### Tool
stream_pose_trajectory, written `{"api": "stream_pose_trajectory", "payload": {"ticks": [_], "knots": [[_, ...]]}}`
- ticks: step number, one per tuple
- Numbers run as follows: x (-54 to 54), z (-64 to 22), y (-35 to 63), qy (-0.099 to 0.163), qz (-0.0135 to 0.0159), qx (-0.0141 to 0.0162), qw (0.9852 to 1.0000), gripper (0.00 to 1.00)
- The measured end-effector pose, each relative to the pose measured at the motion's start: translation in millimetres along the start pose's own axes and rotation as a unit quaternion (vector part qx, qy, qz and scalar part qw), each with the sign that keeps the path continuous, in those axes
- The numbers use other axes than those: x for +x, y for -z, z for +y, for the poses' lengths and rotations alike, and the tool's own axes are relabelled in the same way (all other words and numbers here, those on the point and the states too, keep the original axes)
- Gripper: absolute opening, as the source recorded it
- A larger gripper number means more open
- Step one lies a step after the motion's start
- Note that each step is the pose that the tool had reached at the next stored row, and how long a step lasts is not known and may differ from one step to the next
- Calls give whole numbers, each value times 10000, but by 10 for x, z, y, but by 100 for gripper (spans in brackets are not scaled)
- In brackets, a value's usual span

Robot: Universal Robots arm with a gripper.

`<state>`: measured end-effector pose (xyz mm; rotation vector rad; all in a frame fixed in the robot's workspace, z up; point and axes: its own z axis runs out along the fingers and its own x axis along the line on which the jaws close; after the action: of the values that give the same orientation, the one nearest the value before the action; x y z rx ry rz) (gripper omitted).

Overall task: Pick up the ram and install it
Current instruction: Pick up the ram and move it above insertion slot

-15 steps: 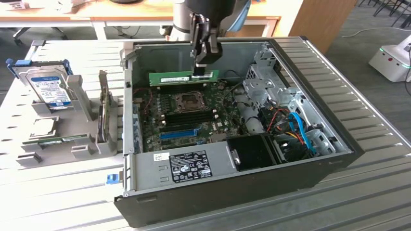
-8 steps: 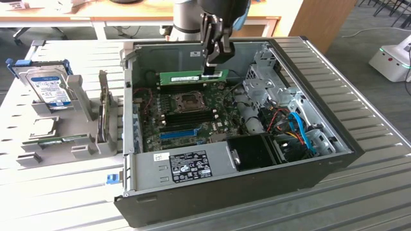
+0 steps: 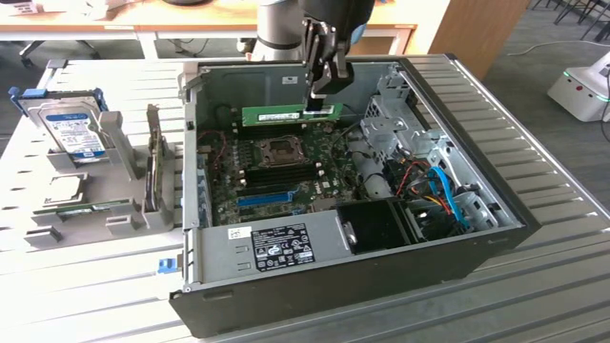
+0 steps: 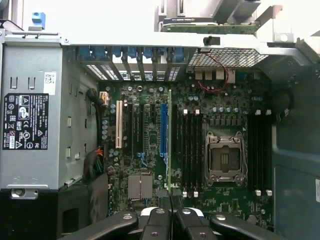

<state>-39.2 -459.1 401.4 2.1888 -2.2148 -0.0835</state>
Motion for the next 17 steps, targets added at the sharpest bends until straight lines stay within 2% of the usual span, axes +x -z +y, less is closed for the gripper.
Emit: {"api": "stream_pose_trajectory", "payload": {"ticks": [7, 17], "knots": [[-93, 1, -5, 0, 0, 0, 10000, 12], [-296, 3, -15, 0, 0, 0, 10000, 12]]}}
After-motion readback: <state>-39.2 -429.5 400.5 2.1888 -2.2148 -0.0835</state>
